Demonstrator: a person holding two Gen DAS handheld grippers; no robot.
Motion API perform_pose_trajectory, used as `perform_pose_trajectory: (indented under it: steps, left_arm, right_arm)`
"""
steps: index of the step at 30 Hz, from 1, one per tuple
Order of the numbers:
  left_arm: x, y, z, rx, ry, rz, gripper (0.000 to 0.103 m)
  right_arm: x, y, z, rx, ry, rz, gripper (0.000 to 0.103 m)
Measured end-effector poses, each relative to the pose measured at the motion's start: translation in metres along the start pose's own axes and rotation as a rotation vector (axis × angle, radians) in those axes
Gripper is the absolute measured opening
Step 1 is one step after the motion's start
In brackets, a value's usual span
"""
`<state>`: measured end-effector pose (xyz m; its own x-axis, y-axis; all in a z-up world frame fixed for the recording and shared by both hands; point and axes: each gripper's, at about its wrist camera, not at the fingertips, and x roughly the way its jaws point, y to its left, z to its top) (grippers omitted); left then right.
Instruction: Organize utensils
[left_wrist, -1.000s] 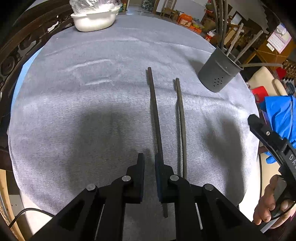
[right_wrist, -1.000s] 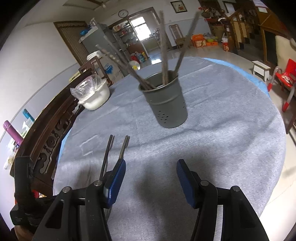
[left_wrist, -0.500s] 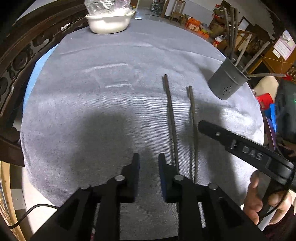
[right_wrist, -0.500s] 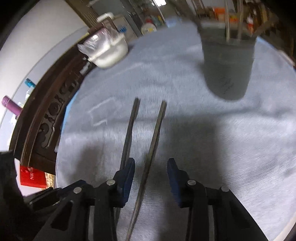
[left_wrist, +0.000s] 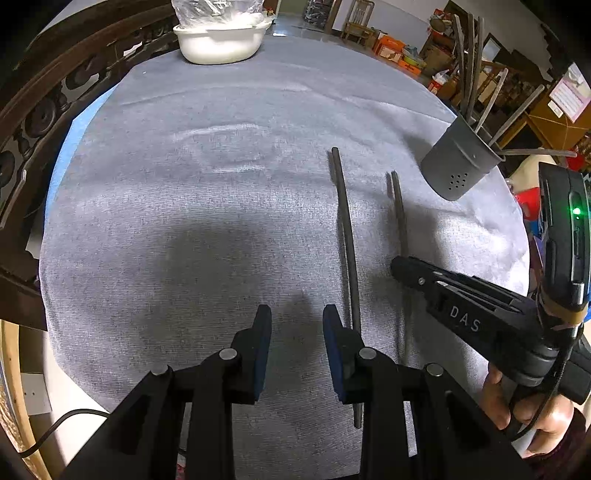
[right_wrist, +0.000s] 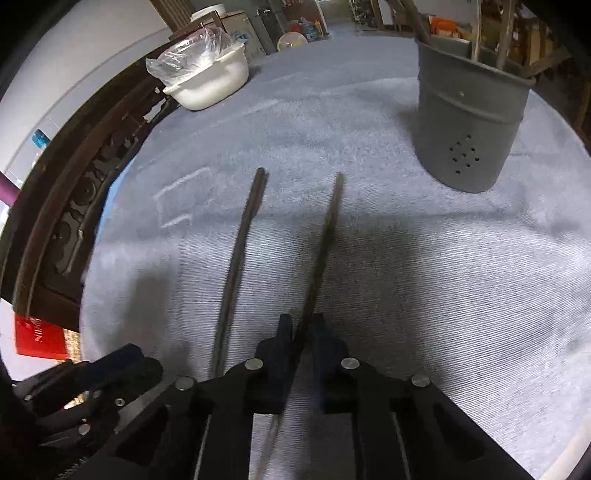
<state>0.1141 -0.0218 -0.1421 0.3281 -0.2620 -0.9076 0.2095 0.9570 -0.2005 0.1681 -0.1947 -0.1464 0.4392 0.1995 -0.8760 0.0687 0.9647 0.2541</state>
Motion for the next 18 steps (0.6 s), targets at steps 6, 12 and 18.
perform_pose_trajectory:
  steps: [6, 12, 18]
  left_arm:
    - [0.002, 0.001, 0.002, -0.006, 0.003, 0.006, 0.029]
    - [0.003, -0.01, 0.002, 0.013, 0.007, -0.001, 0.029]
    - [-0.001, -0.014, 0.005, 0.022, 0.002, 0.002, 0.04]
  right_arm:
    - [-0.006, -0.011, -0.004, -0.04, -0.031, -0.081, 0.009]
    - [-0.01, -0.031, -0.002, 0.038, -0.011, -0.021, 0.01]
    - [-0.012, -0.051, -0.008, 0.168, 0.027, 0.108, 0.011]
